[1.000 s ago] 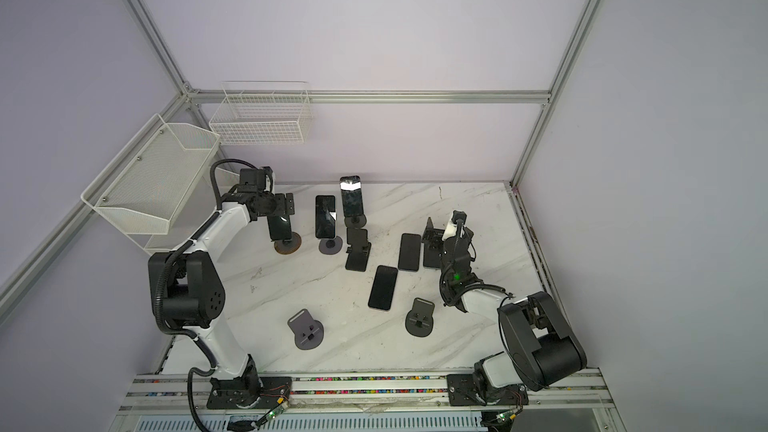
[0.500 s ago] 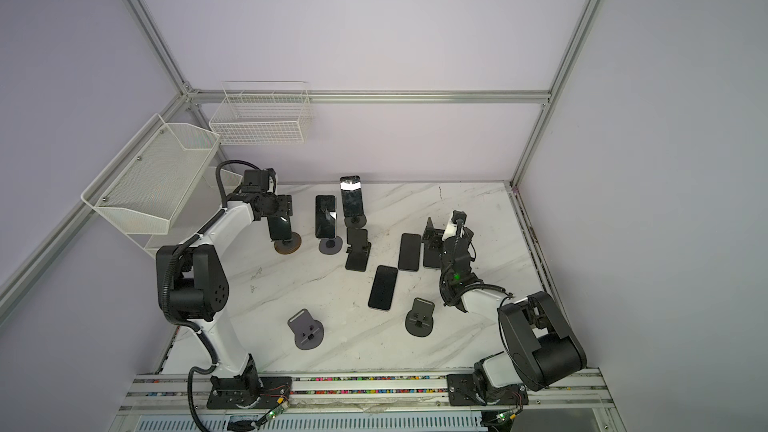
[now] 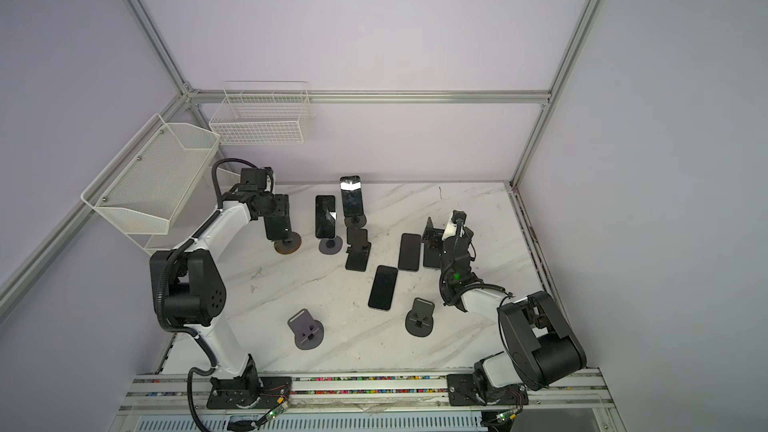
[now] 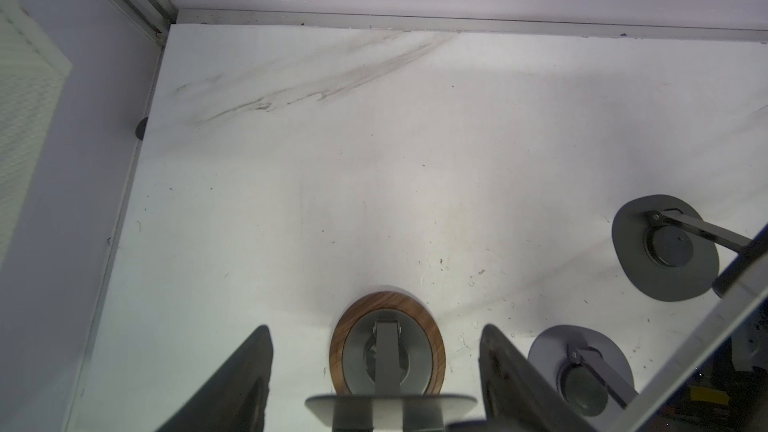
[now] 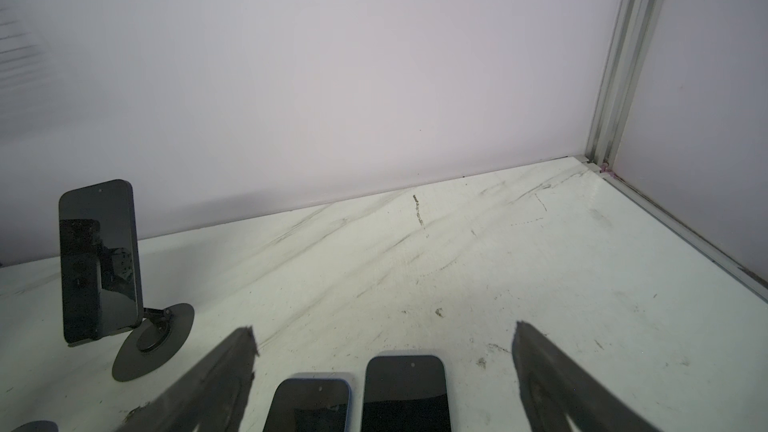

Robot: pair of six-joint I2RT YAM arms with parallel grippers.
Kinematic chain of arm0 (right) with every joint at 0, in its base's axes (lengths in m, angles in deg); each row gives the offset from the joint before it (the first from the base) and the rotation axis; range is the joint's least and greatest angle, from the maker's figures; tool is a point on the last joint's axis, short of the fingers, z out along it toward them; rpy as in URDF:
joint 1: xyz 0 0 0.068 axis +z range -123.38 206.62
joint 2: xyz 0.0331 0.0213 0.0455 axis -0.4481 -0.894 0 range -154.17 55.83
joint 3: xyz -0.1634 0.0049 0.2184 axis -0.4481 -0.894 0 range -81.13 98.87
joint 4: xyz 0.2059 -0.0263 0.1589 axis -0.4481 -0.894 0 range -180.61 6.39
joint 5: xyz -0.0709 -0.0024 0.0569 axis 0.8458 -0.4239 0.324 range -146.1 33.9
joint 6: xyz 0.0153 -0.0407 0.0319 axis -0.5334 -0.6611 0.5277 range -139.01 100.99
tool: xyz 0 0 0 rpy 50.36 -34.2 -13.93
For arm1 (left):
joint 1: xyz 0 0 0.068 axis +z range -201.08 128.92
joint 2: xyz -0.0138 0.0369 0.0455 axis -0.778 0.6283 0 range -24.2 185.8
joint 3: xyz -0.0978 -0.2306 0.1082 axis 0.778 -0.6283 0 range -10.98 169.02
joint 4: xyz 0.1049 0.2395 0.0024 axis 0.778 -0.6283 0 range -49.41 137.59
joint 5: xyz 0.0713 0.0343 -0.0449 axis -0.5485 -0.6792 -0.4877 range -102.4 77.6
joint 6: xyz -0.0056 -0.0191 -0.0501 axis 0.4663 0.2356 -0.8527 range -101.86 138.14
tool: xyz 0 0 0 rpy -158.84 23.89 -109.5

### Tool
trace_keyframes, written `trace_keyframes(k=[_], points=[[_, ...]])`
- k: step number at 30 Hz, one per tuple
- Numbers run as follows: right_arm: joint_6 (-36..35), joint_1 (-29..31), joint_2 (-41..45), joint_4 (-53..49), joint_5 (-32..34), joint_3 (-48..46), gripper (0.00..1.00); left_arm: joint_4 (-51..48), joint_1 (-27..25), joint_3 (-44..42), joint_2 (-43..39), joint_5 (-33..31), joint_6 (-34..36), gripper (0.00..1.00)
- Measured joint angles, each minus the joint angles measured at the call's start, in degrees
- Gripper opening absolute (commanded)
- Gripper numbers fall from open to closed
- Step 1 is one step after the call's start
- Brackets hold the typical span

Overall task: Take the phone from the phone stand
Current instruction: 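Carry the black phone with the left gripper toward the purple-cased phone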

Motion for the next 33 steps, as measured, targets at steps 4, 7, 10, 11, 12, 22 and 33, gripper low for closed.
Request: trace_keyframes(k=[4,7,10,11,12,22,33], points=[[0.0,0.0,-0.5,-0.2,0.1,0.7,0.97,-2.3,0.0,0.0,-4.0,-0.2,-0.2,0.67],[0.0,0.0,-0.8,-0.7,0.1,1.3,0.97,-3.5,0.0,-0.2,-7.7,0.1,-0.3,0.67],[0.0,0.0,-2.2,-1.4,0.1,3.0,0.97,-3.7,0.0,-2.0,-12.5,0.7,-0.5,0.67],[0.0,0.0,-2.6,-1.5,0.1,3.5,0.97,-3.9,-0.1,-3.2,-14.5,0.8,-0.5,0.66],[0.0,0.0,-2.8,-1.7,0.1,3.7,0.97,-4.3,-0.1,-4.3,-16.1,1.0,-0.5,0.66],[0.0,0.0,-3.0,-2.4,0.4,3.8,0.97,-8.2,-4.5,-16.9,-29.9,2.9,-1.5,0.66],[-0.1,0.0,-3.7,-3.3,0.6,4.6,0.97,-8.6,-15.3,-23.8,-30.3,3.2,-9.4,0.64]])
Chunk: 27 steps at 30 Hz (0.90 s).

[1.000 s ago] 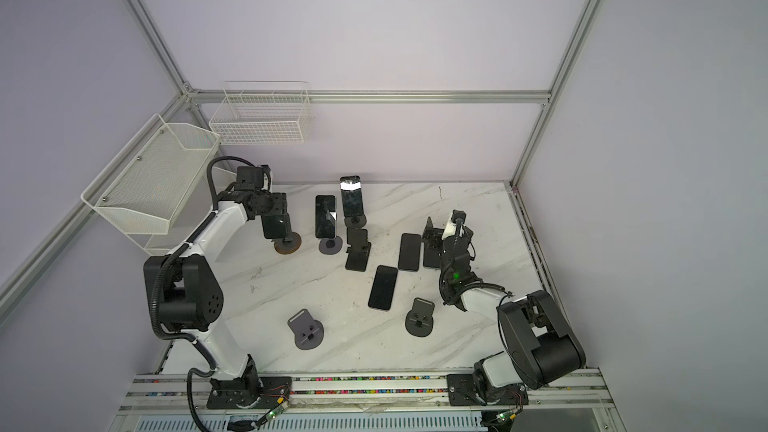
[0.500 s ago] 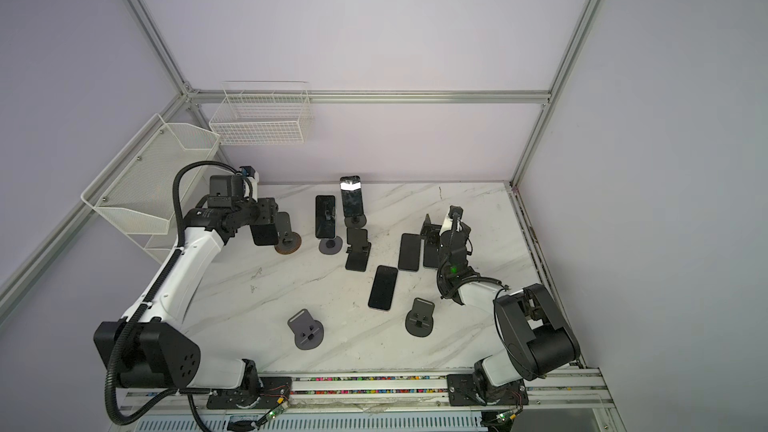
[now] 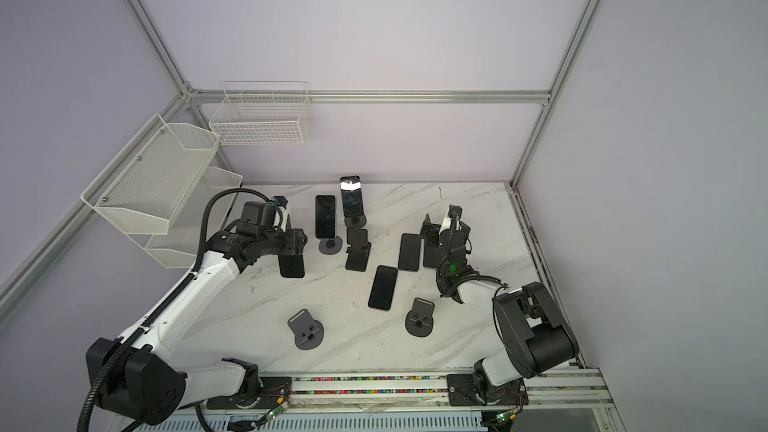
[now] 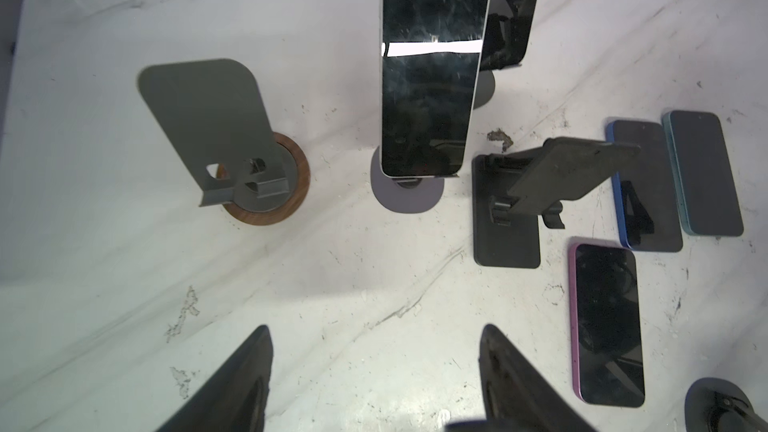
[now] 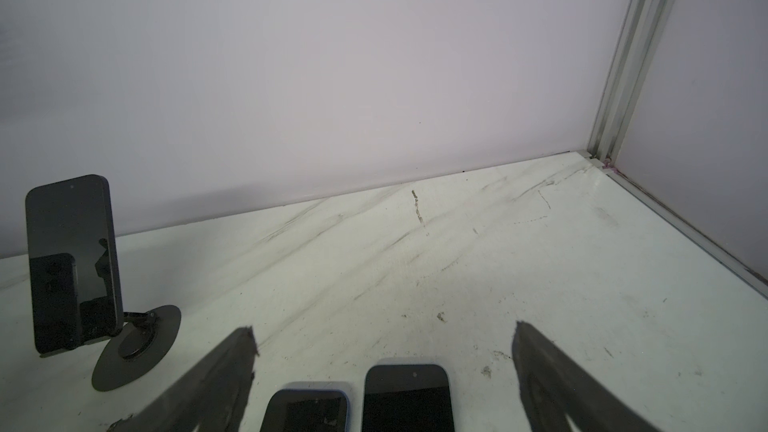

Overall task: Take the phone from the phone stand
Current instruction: 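Carry the black phone with the left gripper toward the purple-cased phone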

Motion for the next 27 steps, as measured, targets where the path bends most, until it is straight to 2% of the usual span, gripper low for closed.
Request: trace_keyframes(k=[8,17,27], points=[[0.0,0.0,0.0,-0.1,0.0,0.0,0.97,1.9,-5.2,-3.3,6.2,1.4,-5.7,0.64],[0.0,0.0,0.0,-0.1,0.0,0.0,0.97,4.9,-10.5,-7.4,10.3,7.0,-12.3,0.64],[0.0,0.0,-0.3,-0.6,0.0,0.0,0.97,7.7,-17.7,-8.3,13.9,5.9,-17.4,0.61]])
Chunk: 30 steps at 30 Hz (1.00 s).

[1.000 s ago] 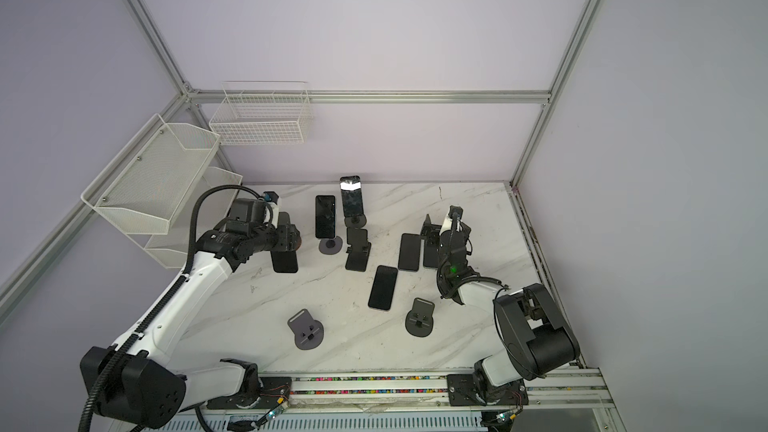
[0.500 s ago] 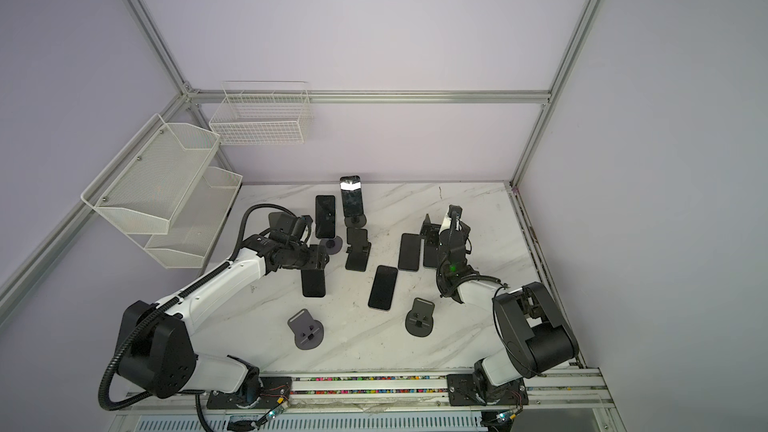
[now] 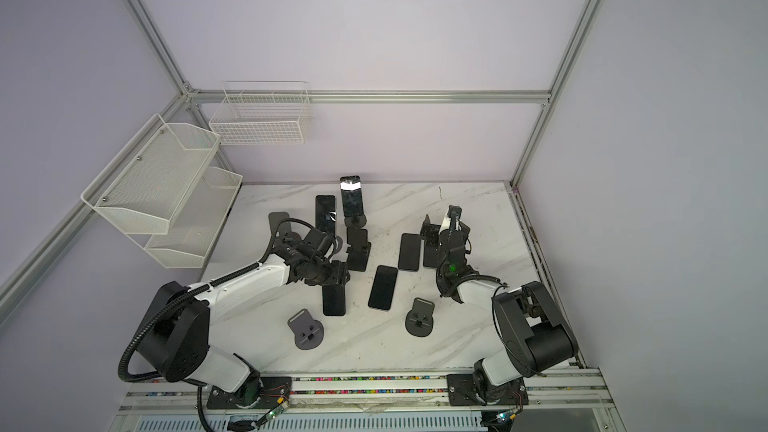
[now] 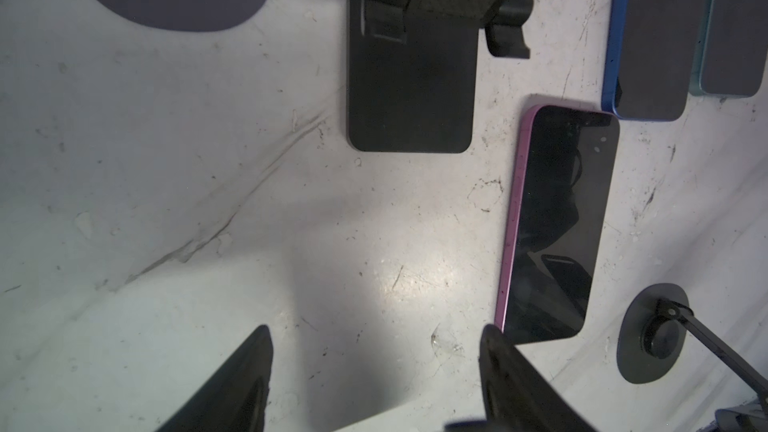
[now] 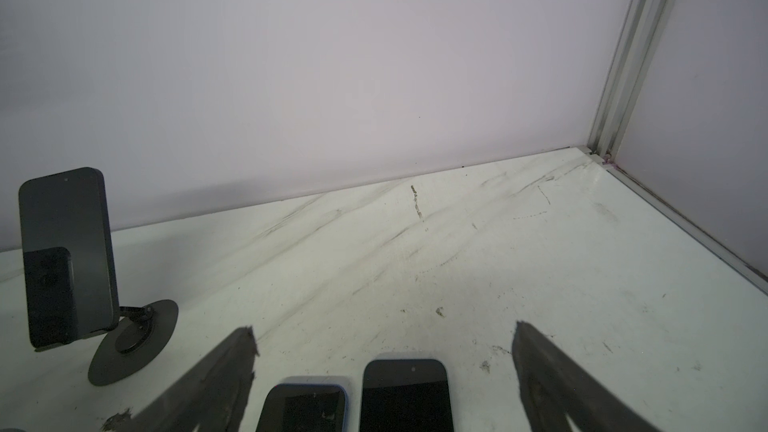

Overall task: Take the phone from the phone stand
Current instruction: 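Carry the black phone with the left gripper toward the purple-cased phone, then lower the black phone flat beside the purple-cased phone and open the left gripper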

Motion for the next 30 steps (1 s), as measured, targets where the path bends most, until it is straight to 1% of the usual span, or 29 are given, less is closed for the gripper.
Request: trace_keyframes(k=[7,16,24,30], points=[[0.0,0.0,0.0,0.0,0.0,0.0,0.97,1.7,-5.1,0.0,2.8,-3.6,-2.4,0.62],[0.0,0.0,0.0,0.0,0.0,0.0,0.97,4.4,-7.0,-0.1,5.6,-6.6,-5.3,0.63],[0.0,0.0,0.8,0.5,-0.1,-0.9,0.97,6.8,-9.6,-0.1,10.1,-8.6,-5.5,0.63],[0.0,0.0,1.1,0.6,0.0,-0.9,0.97,7.4,-11.3,-0.1,10.6,-11.5,-5.3,0.64]])
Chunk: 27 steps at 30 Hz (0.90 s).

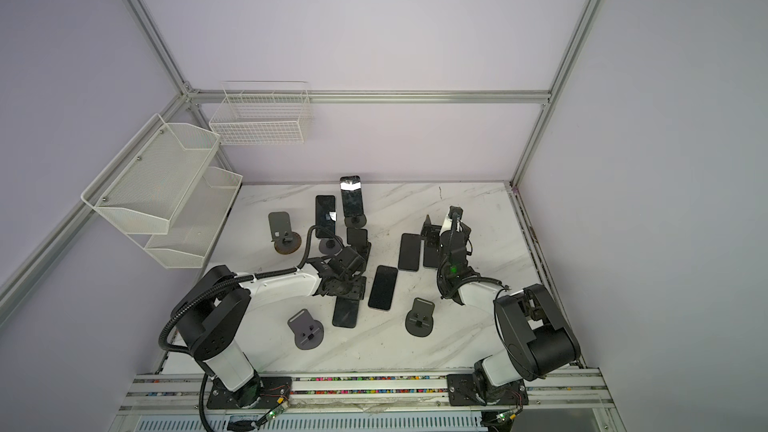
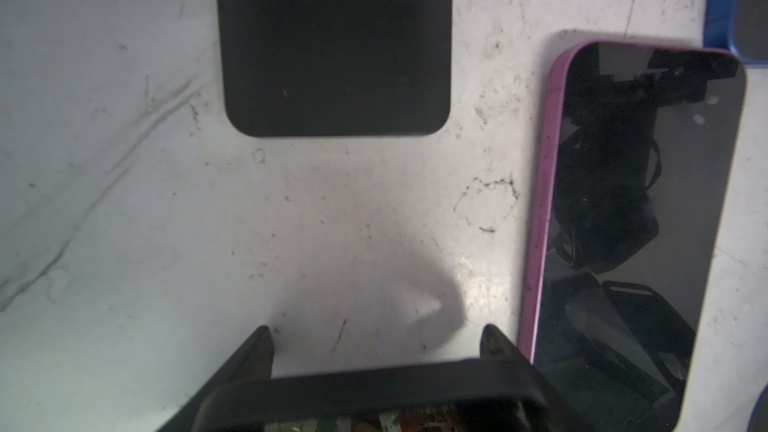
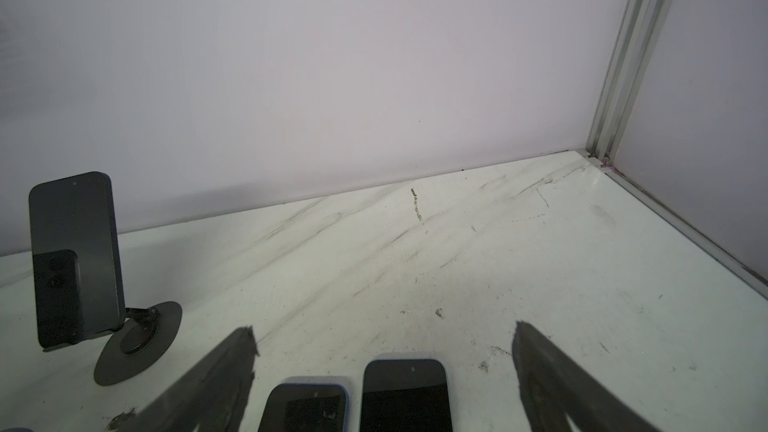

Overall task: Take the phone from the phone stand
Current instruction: 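Lower the black phone flat beside the purple-cased phone and open the left gripper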

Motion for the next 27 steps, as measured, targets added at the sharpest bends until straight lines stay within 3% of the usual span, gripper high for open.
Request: trace_keyframes(k=[10,27], points=[[0.0,0.0,0.0,-0.1,0.0,0.0,0.97,1.0,-2.7,1.4,2.7,-5.3,0.7,0.68],[0.0,0.0,0.0,-0.1,0.0,0.0,0.97,6.9,-2.8,2.4,5.6,-7.6,0.5,0.75]])
